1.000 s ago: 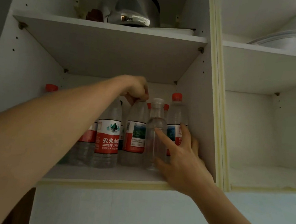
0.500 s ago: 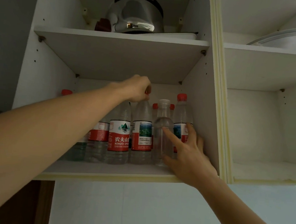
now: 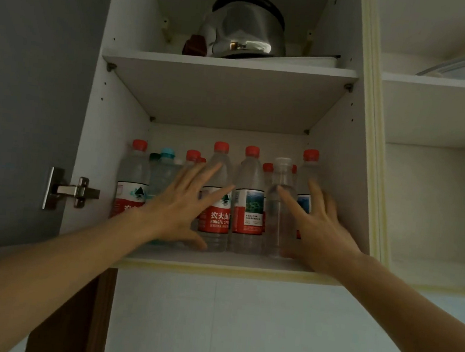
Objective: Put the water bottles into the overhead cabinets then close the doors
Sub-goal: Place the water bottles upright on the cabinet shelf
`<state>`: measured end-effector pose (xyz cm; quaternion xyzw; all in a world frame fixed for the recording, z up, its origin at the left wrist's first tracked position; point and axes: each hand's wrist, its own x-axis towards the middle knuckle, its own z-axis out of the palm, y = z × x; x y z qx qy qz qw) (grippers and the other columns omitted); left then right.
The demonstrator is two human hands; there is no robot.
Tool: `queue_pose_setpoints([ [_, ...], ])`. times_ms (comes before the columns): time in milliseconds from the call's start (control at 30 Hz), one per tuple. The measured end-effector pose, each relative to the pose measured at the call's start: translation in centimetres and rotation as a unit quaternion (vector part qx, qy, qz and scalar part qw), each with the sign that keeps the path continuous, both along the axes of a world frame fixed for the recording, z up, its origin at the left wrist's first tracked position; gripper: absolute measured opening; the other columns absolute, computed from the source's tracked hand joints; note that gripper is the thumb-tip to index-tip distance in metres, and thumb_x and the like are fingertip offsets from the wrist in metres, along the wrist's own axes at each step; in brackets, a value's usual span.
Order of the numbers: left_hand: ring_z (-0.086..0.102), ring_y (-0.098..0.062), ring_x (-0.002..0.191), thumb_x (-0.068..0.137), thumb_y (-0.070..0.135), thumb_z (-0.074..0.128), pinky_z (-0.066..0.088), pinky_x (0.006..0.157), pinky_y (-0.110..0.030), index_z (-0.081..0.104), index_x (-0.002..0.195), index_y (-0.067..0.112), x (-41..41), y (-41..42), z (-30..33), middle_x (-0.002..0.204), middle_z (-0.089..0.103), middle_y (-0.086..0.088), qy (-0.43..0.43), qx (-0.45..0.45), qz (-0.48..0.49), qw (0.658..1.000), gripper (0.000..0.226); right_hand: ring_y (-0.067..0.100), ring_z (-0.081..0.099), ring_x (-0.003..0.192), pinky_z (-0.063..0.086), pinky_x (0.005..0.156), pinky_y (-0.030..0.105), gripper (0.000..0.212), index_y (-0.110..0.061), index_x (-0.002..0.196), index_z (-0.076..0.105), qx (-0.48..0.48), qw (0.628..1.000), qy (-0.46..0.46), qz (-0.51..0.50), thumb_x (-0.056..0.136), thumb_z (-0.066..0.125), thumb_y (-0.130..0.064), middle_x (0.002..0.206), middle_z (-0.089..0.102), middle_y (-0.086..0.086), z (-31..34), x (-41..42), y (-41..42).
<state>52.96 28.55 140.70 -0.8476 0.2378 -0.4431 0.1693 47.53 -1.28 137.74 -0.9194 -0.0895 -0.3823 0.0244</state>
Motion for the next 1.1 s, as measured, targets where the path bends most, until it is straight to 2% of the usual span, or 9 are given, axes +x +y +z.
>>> queue_pose_setpoints([
  [100,-0.034,-0.027,0.147,0.056,0.085,0.070,-0.024,0.108,-0.054,-0.026,0.152,0.046,1.2,0.1,-0.3,0.157,-0.044,0.000,-0.024,-0.007,-0.011,1.000,0.141,0.043,-0.022,0.151,0.029,0.114,0.065,0.124,-0.055,0.150,-0.023,-0.021,1.000,0.021,-0.009,0.082,0.081,-0.039,0.161,-0.035,-0.002,1.0,0.4,-0.1],
  [333,-0.023,-0.037,0.151,0.063,0.094,0.051,-0.011,0.115,-0.070,-0.031,0.152,0.036,2.8,-0.9,-1.1,0.158,-0.040,-0.011,-0.054,0.014,0.055,0.997,0.134,0.049,-0.021,0.149,-0.003,0.116,0.070,0.115,-0.044,0.151,-0.027,-0.090,0.993,-0.013,-0.071,0.086,0.064,-0.067,0.166,-0.023,0.002,0.6,2.4,0.4],
  [500,-0.020,-0.038,0.151,0.065,0.094,0.048,-0.008,0.115,-0.071,-0.026,0.154,0.034,2.7,-1.2,-1.2,0.161,-0.034,-0.014,-0.057,0.017,0.069,0.996,0.132,0.052,-0.019,0.148,-0.006,0.115,0.071,0.114,-0.037,0.153,-0.026,-0.119,0.987,-0.034,-0.104,0.089,0.064,-0.063,0.166,-0.021,0.008,0.5,3.0,0.6],
  [567,-0.021,-0.038,0.151,0.067,0.092,0.050,-0.005,0.117,-0.069,-0.023,0.156,0.033,2.3,-0.9,-1.0,0.161,-0.033,-0.013,-0.053,0.029,0.060,0.996,0.130,0.052,-0.019,0.148,-0.006,0.115,0.071,0.118,-0.038,0.152,-0.026,-0.120,0.987,-0.044,-0.097,0.083,0.064,-0.071,0.165,-0.022,0.010,0.6,2.8,0.6],
  [667,-0.034,-0.029,0.147,0.064,0.089,0.059,-0.010,0.120,-0.058,-0.025,0.153,0.040,1.8,1.1,-0.3,0.160,-0.037,-0.005,-0.018,-0.004,0.021,1.000,0.131,0.046,-0.025,0.149,-0.012,0.114,0.069,0.127,-0.041,0.146,-0.035,-0.141,0.986,-0.065,-0.055,0.070,0.056,-0.088,0.163,-0.030,0.008,1.1,2.5,1.1],
  [733,-0.050,-0.017,0.136,0.059,0.091,0.059,-0.014,0.115,-0.050,-0.038,0.144,0.047,1.6,3.0,0.1,0.153,-0.049,0.004,0.012,-0.042,0.014,0.999,0.136,0.042,-0.029,0.148,-0.017,0.114,0.067,0.126,-0.042,0.147,-0.034,-0.174,0.981,-0.084,-0.029,0.070,0.053,-0.090,0.162,-0.033,0.009,1.6,2.4,1.8],
  [800,-0.056,-0.009,0.129,0.055,0.096,0.053,-0.014,0.113,-0.047,-0.040,0.142,0.048,1.5,4.3,0.3,0.149,-0.053,0.009,0.032,-0.056,0.011,0.998,0.136,0.040,-0.031,0.148,-0.018,0.115,0.067,0.123,-0.039,0.151,-0.029,-0.202,0.975,-0.091,-0.014,0.072,0.051,-0.089,0.162,-0.034,0.010,1.9,2.6,2.9],
  [933,-0.040,-0.016,0.140,0.053,0.097,0.051,-0.011,0.111,-0.049,-0.032,0.150,0.042,1.8,4.0,0.3,0.152,-0.050,0.008,0.025,-0.056,0.015,0.998,0.139,0.041,-0.031,0.148,-0.010,0.117,0.069,0.118,-0.034,0.156,-0.022,-0.238,0.967,-0.086,-0.028,0.078,0.050,-0.086,0.161,-0.035,0.016,1.9,3.4,4.6],
  [1100,-0.013,-0.032,0.153,0.060,0.091,0.059,-0.011,0.114,-0.047,-0.011,0.158,0.030,2.3,2.9,-0.3,0.165,-0.022,-0.009,-0.028,-0.037,0.056,0.997,0.135,0.042,-0.026,0.150,-0.011,0.119,0.066,0.112,-0.028,0.159,-0.016,-0.260,0.960,-0.083,-0.060,0.086,0.052,-0.077,0.160,-0.032,0.024,1.9,4.0,5.9],
])
